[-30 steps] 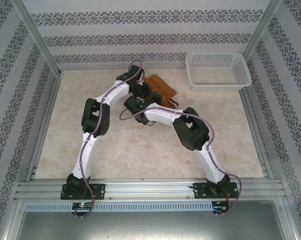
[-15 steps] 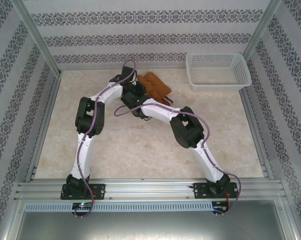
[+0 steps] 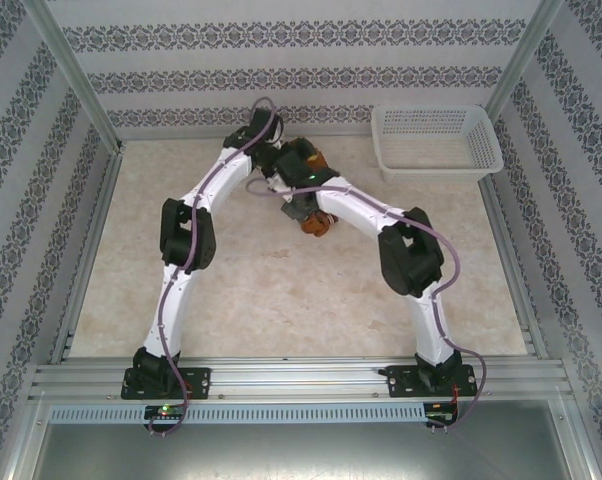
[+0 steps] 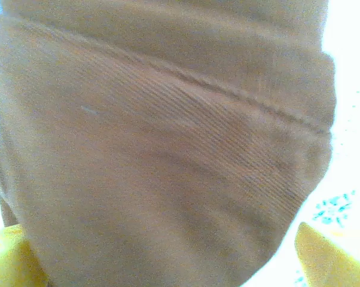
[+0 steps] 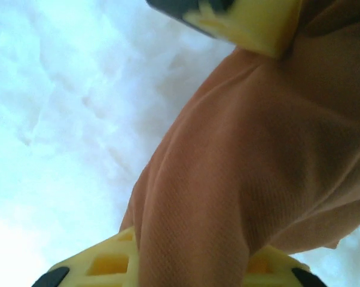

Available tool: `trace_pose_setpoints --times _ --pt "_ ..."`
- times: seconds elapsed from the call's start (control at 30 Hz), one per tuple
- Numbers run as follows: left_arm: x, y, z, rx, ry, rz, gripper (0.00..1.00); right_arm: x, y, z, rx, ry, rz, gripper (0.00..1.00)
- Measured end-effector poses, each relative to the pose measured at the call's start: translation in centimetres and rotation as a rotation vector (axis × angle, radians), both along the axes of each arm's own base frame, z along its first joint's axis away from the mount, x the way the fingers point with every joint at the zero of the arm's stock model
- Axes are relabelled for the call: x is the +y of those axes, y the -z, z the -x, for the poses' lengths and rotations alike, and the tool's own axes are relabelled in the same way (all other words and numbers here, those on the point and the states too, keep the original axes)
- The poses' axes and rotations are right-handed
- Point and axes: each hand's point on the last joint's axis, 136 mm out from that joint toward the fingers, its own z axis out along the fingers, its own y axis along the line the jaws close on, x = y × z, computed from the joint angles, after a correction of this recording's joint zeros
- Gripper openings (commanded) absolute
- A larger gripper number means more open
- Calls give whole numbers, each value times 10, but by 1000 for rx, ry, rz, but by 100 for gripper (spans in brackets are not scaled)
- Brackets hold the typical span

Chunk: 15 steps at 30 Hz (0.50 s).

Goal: Roll up the long pants

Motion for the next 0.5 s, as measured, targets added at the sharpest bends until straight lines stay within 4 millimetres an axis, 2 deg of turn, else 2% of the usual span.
trace_pose_setpoints --times 0.1,0.13,0.23,0.33,0.4,0.5 --pt "23 -47 -18 -63 -40 64 100 -34 3 -9 85 125 -86 0" --pt "38 -65 -24 -94 -65 78 100 -44 7 -10 121 163 -120 0" --pt "83 -94 -30 -132 -138 84 100 -60 11 -15 189 252 -238 0" --pt "118 -92 -24 -93 -198 65 100 -65 12 -19 252 326 -399 0" --pt "126 -77 -15 -42 -211 52 100 -64 10 -23 302 370 -525 0" --pt "125 -48 -4 39 -209 35 100 -64 -1 -33 366 431 -707 0"
